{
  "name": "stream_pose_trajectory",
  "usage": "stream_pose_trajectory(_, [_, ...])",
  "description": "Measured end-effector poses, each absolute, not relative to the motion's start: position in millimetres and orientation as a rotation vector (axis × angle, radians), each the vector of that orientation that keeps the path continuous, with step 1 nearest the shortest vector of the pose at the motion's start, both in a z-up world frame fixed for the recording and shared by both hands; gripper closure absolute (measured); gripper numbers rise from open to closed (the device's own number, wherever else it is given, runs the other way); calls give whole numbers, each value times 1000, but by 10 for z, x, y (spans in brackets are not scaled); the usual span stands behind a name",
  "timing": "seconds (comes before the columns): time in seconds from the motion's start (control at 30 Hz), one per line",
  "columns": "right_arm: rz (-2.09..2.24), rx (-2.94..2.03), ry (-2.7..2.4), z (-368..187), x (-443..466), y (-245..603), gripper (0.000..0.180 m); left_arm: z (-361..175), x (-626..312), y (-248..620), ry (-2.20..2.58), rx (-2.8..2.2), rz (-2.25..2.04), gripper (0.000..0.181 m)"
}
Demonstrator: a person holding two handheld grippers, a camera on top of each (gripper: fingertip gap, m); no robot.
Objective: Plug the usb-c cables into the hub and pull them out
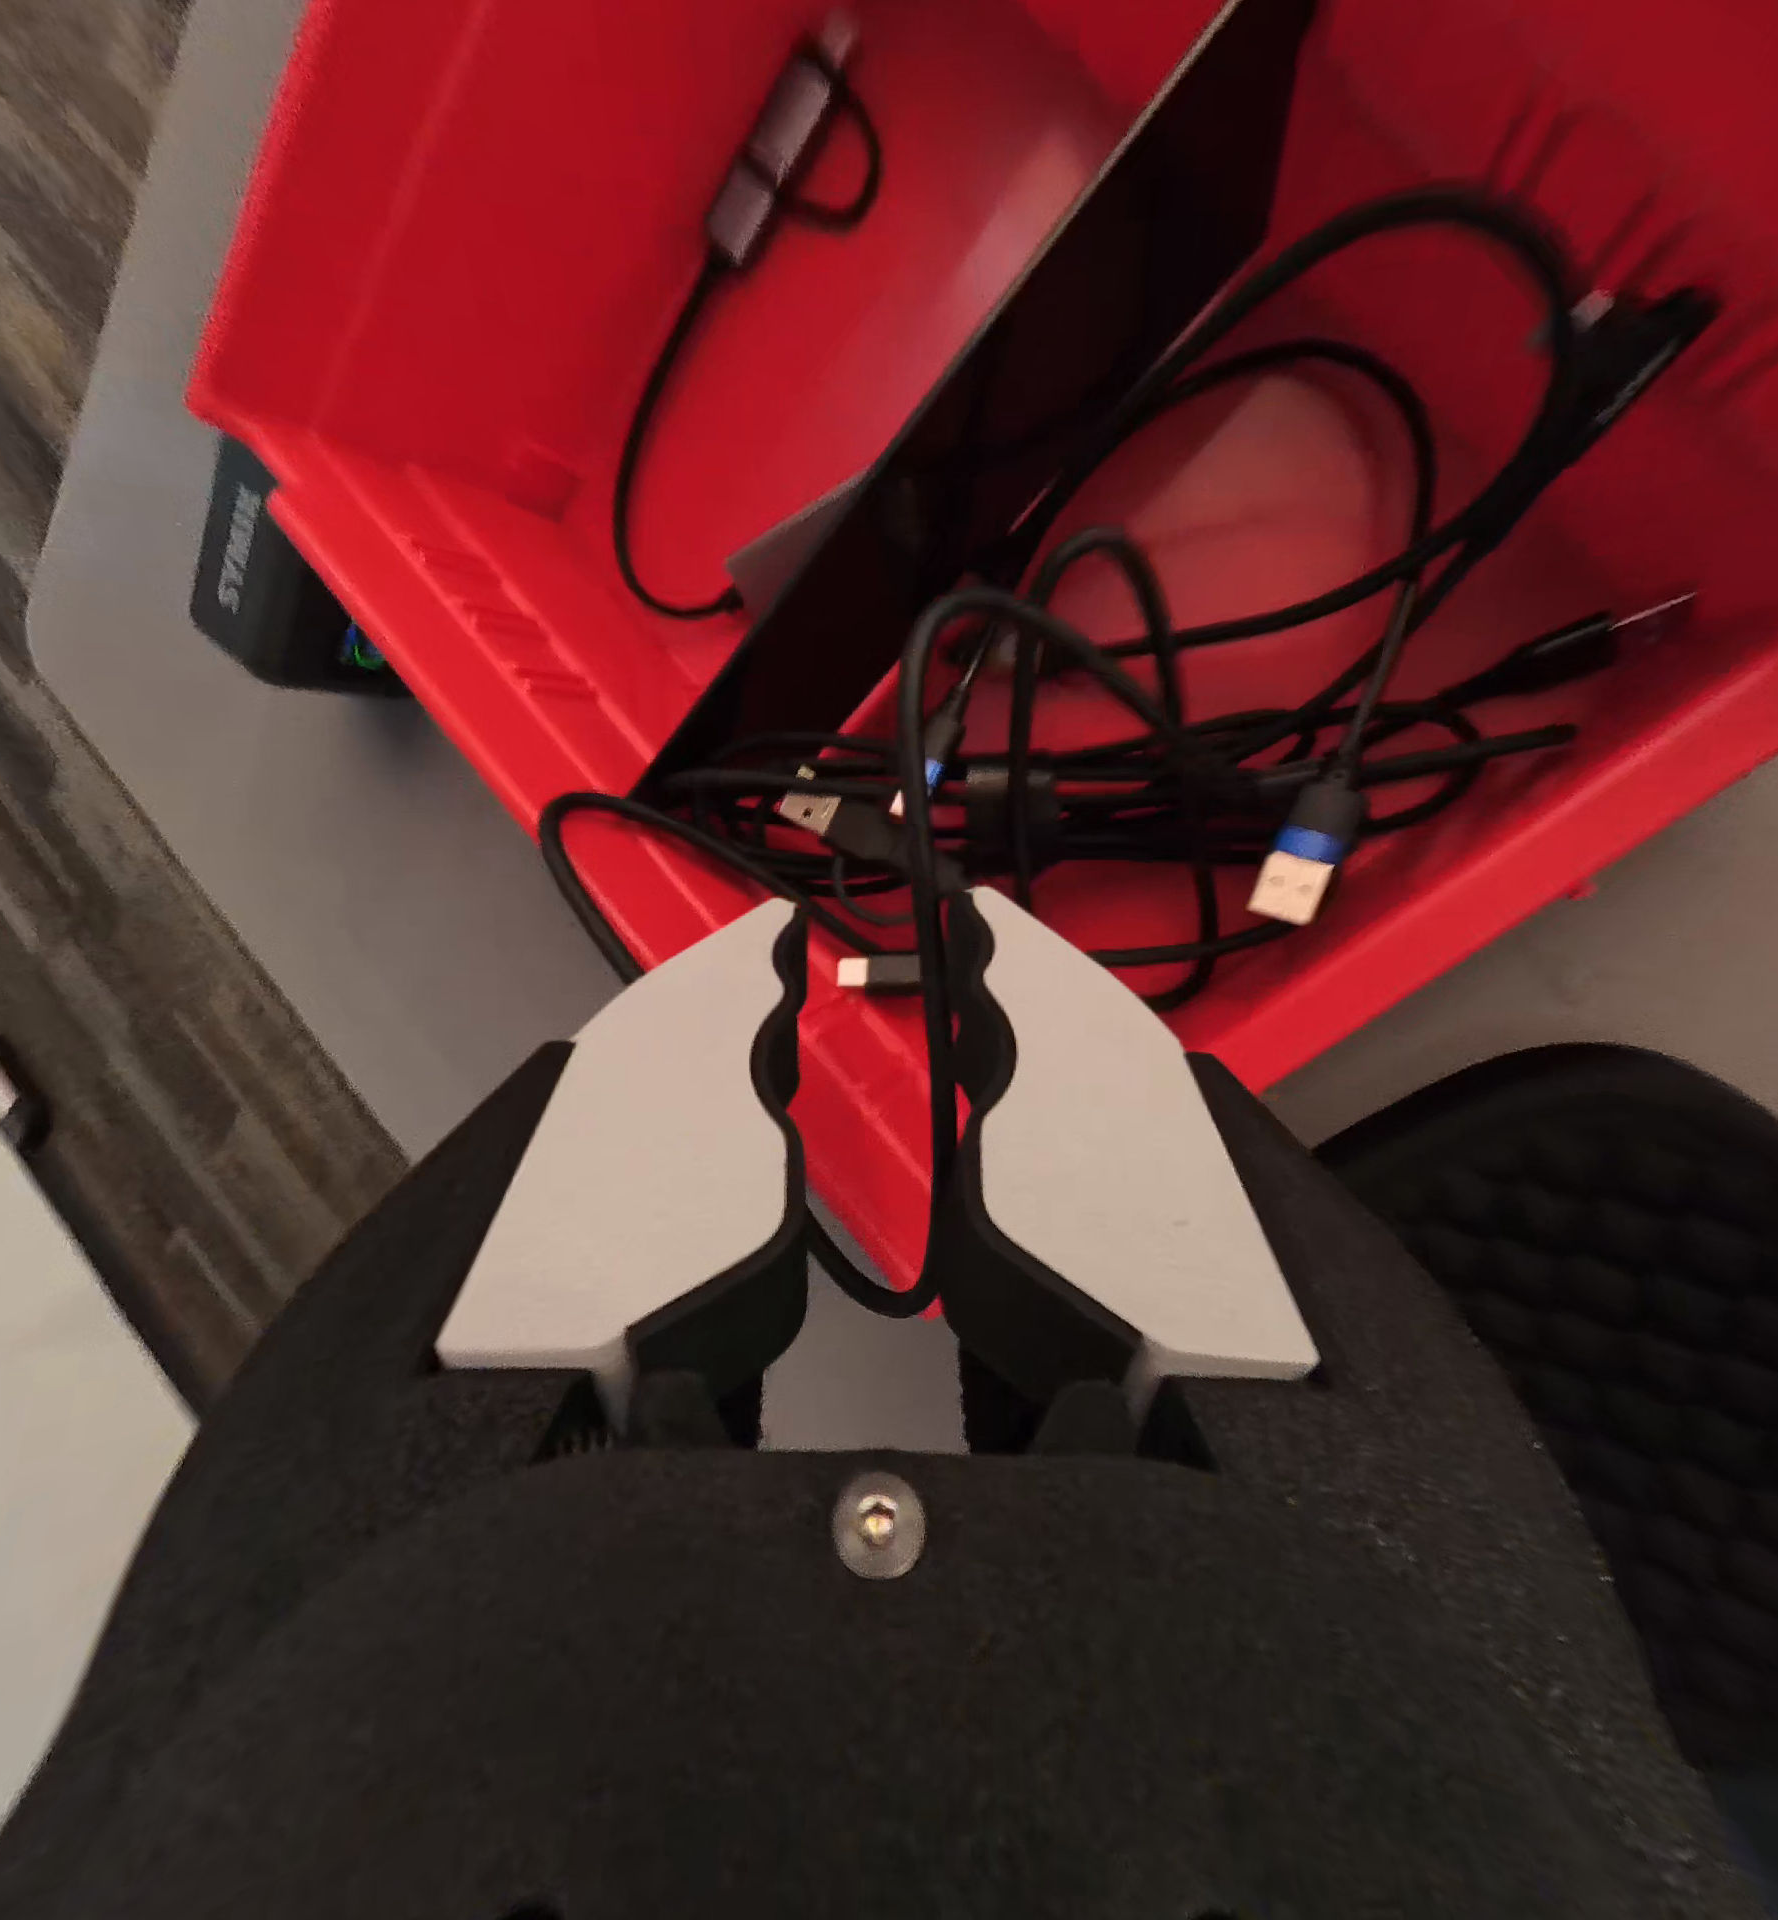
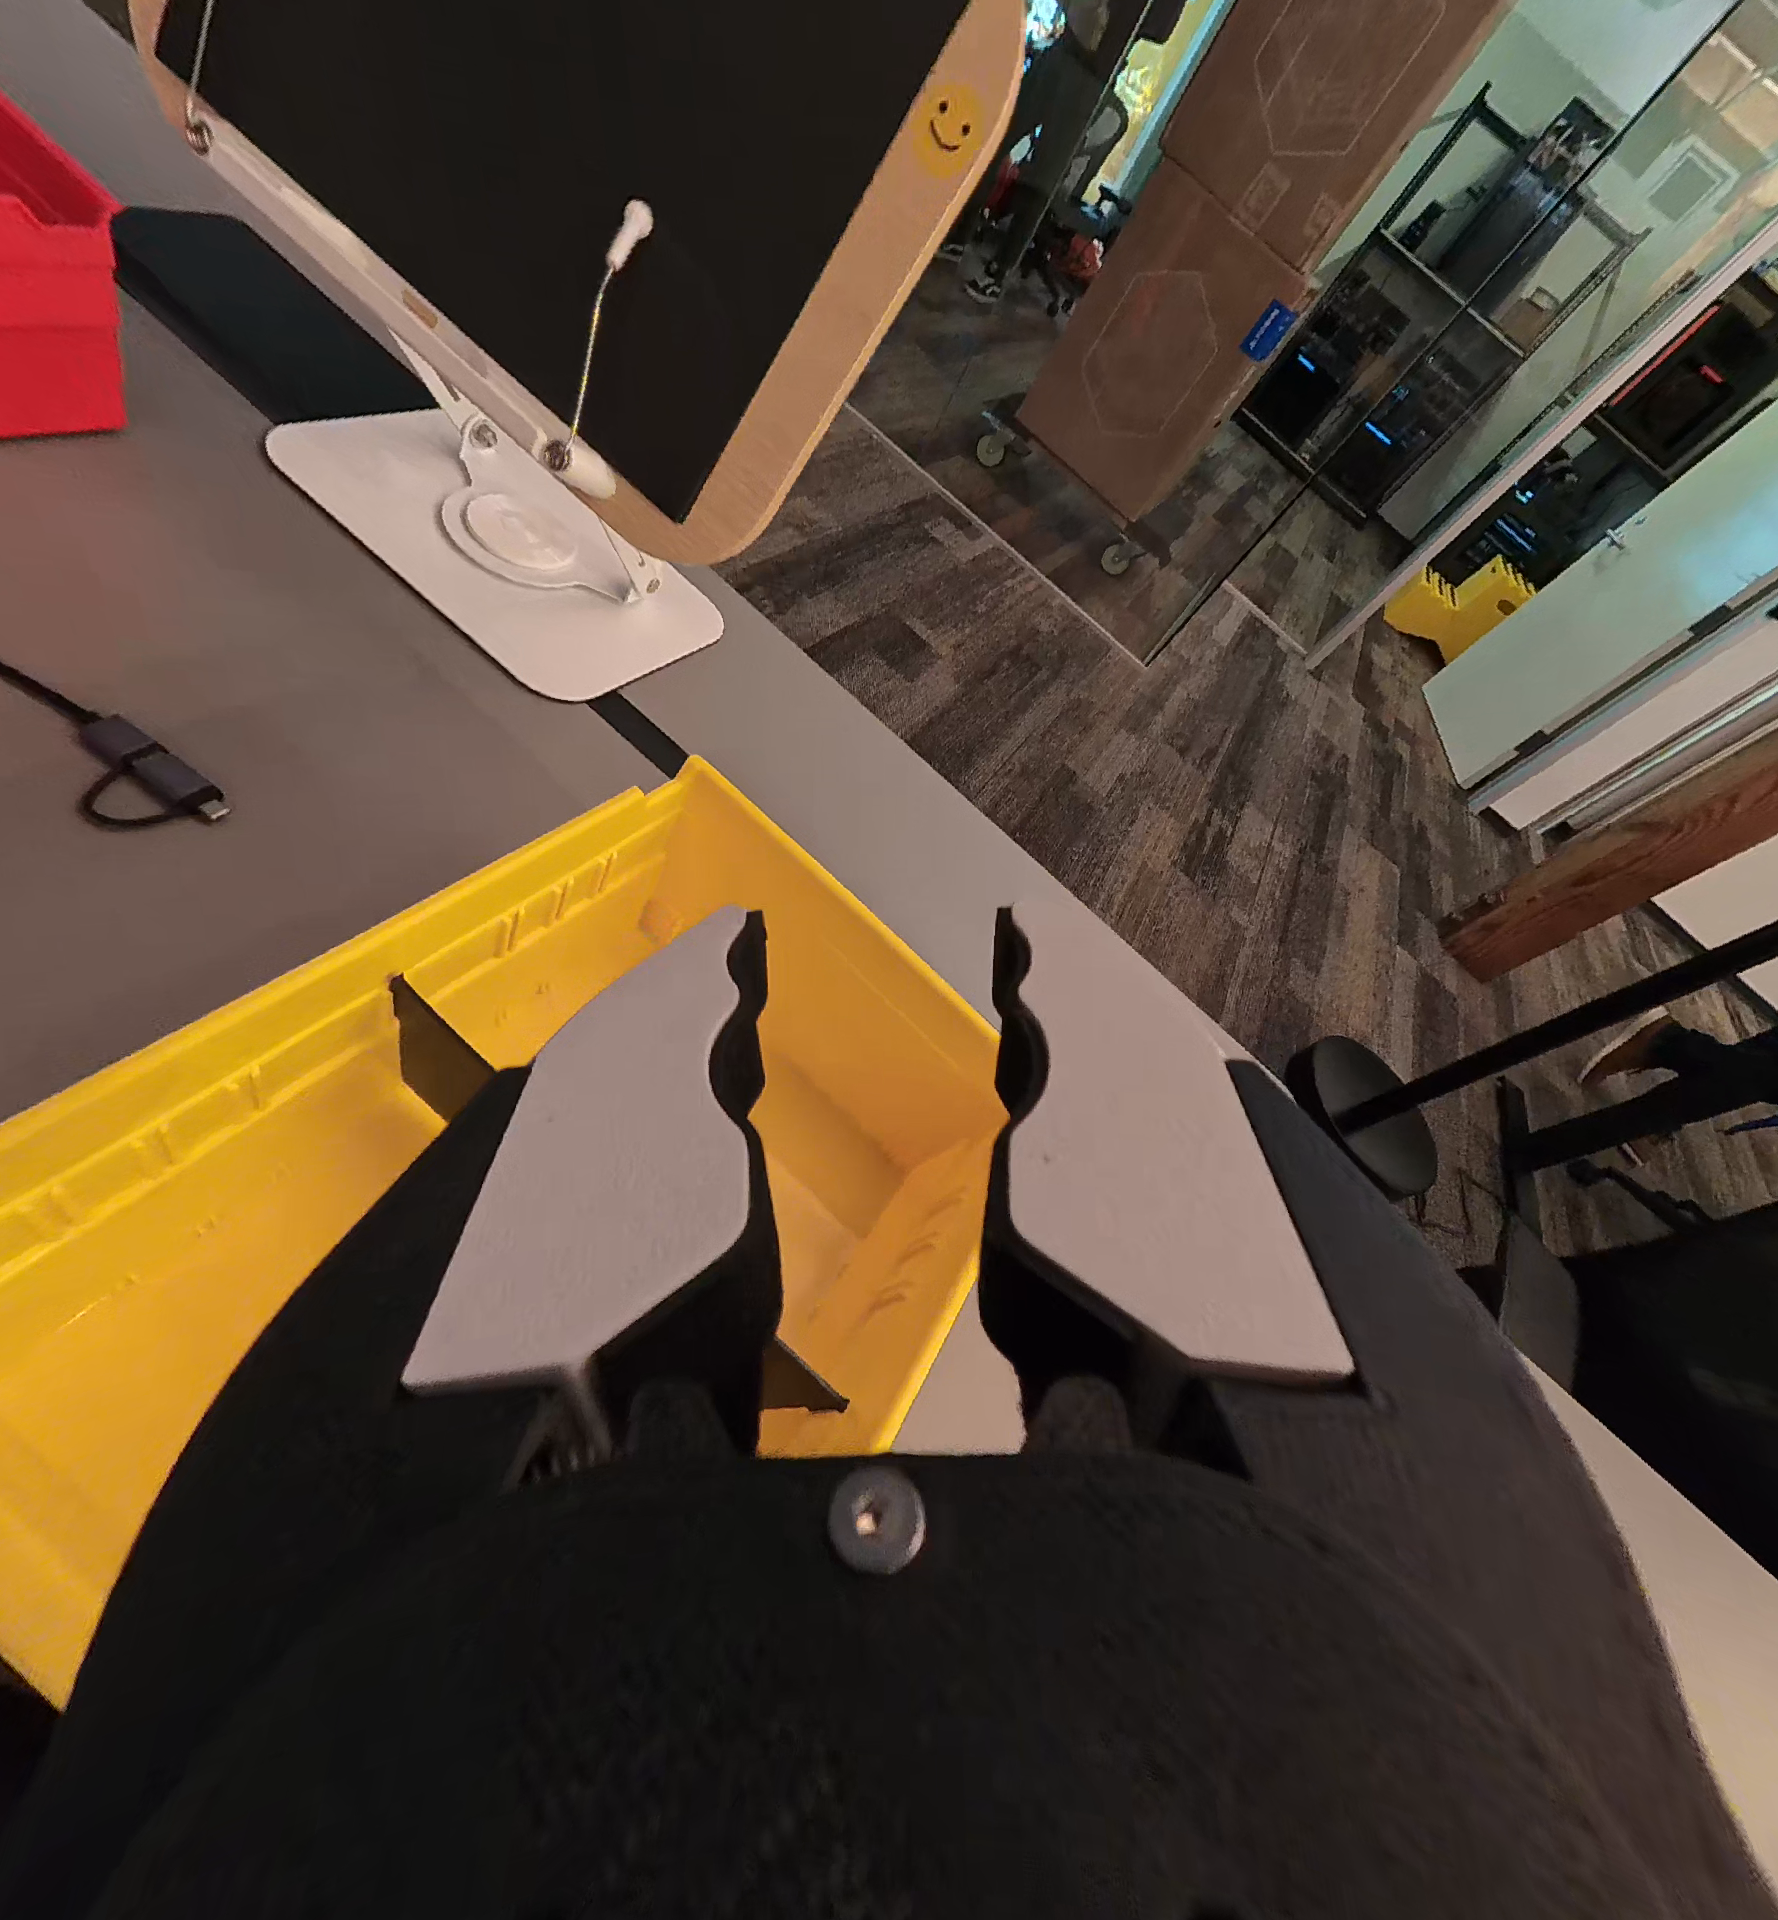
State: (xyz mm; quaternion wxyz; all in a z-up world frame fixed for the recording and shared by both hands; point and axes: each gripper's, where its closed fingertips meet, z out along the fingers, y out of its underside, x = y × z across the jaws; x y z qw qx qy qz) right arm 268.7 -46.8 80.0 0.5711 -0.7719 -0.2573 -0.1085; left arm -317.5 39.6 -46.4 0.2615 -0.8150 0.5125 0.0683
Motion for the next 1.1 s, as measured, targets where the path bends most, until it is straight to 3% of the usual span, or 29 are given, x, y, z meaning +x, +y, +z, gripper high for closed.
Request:
stream_pose_trajectory(0.17, [-269, -1828, -640, 749, 2630, -440, 136, -610, -3376, 387, 1485, -2267, 426, 145])
stream_pose_trajectory(0.23, [-269, -1830, -648, 744, 2621, -446, 136, -722, -3519, 375, 1551, -2316, 551, 175])
stream_pose_trajectory(0.3, [-264, -1823, -645, 758, 2619, -452, 136, -619, -3568, 456, 1527, -2278, 638, 177])
stream_pose_trajectory(0.87, [-228, -1805, -607, 791, 2712, -498, 137, 2110, -3206, 631, 1200, -1927, 832, 178])
stream_pose_trajectory(1.1, [-226, -1793, -594, 830, 2752, -537, 137, 2631, -2357, 340, 1262, -1785, 674, 178])
